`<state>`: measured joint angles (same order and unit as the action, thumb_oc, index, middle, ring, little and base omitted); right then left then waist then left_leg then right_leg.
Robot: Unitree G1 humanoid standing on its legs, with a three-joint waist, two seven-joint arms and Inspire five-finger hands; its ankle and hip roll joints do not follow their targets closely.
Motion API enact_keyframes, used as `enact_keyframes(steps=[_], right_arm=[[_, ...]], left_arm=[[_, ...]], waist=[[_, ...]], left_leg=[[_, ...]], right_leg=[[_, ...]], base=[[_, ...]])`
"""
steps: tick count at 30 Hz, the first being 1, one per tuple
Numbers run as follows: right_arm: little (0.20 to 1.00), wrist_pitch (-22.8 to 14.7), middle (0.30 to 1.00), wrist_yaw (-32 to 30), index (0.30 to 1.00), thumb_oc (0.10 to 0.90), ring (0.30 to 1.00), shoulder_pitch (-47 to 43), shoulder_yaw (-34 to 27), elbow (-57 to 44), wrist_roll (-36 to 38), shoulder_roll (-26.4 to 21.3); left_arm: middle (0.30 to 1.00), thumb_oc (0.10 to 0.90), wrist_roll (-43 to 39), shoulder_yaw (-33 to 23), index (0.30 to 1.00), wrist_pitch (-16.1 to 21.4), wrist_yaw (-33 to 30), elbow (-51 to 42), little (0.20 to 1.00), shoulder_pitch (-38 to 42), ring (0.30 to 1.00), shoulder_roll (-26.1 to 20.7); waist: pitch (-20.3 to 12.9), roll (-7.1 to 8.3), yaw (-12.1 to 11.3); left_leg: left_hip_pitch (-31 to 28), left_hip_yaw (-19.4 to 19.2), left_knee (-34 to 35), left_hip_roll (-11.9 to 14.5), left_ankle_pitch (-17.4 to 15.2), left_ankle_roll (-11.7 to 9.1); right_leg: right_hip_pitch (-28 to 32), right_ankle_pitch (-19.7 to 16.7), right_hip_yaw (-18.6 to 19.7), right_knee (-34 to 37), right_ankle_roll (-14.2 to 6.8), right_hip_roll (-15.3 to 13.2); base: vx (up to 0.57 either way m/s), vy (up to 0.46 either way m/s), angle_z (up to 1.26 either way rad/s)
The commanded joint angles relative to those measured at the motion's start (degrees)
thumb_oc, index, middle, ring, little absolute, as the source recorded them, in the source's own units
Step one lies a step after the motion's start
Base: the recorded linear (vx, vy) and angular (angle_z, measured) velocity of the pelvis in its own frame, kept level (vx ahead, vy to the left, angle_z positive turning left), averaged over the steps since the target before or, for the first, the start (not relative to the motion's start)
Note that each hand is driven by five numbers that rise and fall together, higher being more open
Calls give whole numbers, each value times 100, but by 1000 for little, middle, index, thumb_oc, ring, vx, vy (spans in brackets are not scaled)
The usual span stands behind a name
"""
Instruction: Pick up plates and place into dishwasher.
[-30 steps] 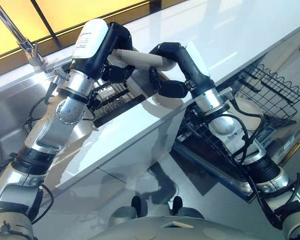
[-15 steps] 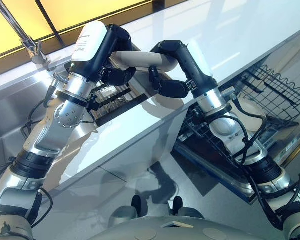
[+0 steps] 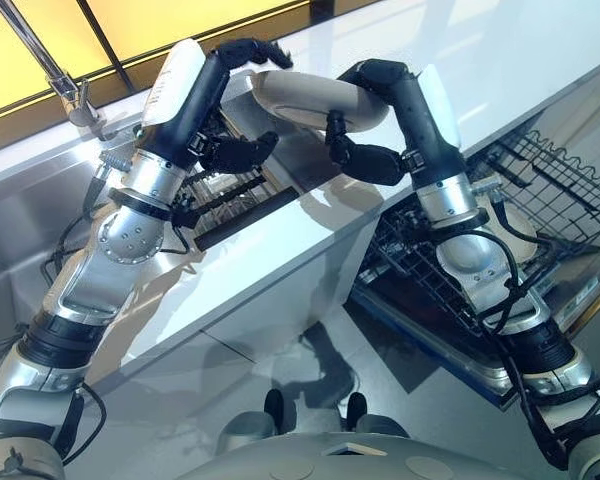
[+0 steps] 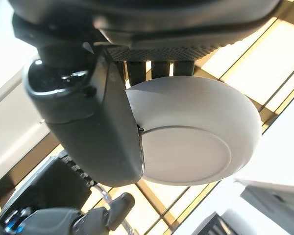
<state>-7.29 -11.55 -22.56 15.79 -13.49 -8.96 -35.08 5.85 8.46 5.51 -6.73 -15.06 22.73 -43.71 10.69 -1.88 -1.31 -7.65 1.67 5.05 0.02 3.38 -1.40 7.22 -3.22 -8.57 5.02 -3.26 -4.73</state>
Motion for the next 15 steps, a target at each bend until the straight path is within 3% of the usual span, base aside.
enact_keyframes(steps=[1,10,15], right_arm=[[200,-389,300,-378,300,100,300,-214,-385,-330,172,-54],[200,-438,300,-536,300,100,300,109,-698,-108,-106,-99],[200,-573,300,-1267,300,100,300,506,-1329,20,-336,-282]], left_arm=[[900,800,-495,-697,900,129,-349,-66,900,17,900,-189],[900,800,-556,-1126,900,149,-787,345,900,-449,900,64],[900,800,-589,-1342,900,183,-854,506,900,-902,900,120]], waist=[[-825,136,-6],[-846,153,-15],[-826,163,28]], left_leg=[[162,-370,-9,-471,-357,146],[176,-330,-10,-479,-356,160],[143,-344,-17,-468,-387,181]], right_leg=[[-262,331,-10,-523,-336,119],[-268,319,6,-492,-323,115],[-259,325,57,-495,-319,130]], base=[[0,0,0],[0,0,0],[0,0,0]])
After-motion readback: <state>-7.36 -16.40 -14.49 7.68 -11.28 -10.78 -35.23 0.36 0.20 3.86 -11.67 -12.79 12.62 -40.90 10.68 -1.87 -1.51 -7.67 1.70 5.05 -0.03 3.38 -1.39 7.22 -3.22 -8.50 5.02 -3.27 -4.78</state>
